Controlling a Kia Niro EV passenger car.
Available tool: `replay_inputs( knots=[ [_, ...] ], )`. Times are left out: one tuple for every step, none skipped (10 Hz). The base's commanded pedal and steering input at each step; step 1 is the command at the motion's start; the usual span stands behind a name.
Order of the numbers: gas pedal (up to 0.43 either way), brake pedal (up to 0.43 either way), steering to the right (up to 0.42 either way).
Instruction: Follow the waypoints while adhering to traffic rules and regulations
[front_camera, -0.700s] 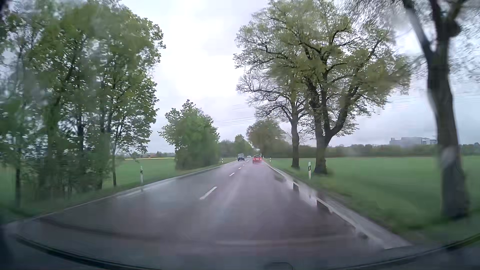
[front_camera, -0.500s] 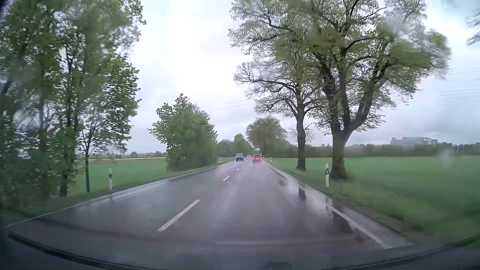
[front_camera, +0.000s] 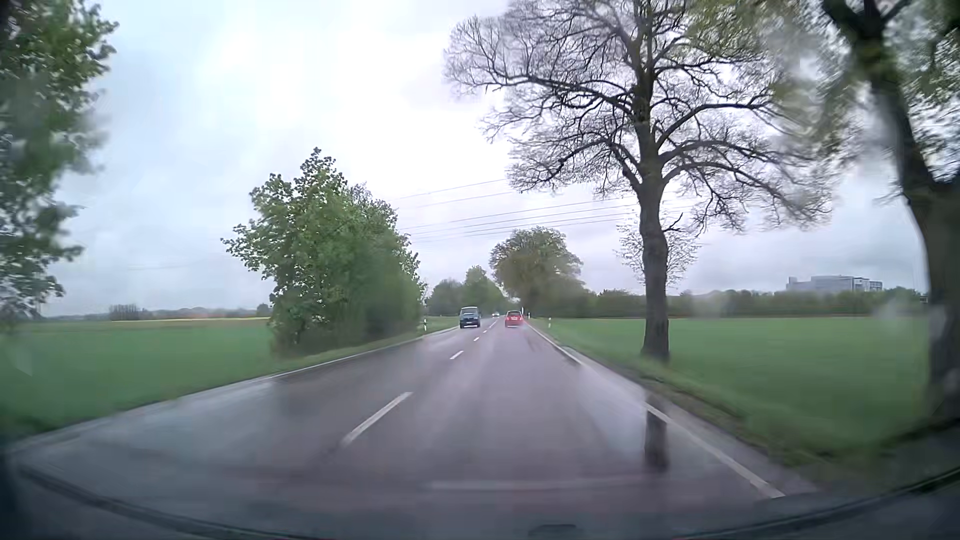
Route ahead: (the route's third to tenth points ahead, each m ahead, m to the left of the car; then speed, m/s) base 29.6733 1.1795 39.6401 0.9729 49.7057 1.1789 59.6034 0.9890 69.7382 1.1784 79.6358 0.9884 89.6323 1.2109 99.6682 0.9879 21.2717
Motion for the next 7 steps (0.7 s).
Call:
replay_inputs(
  knots=[
    [0.197, 0.0, 0.0],
    [0.197, 0.0, 0.0],
    [0.189, 0.0, 0.0],
    [0.189, 0.0, 0.0],
    [0.189, 0.0, 0.0],
    [0.189, 0.0, 0.0],
    [0.189, 0.0, 0.0]
  ],
)
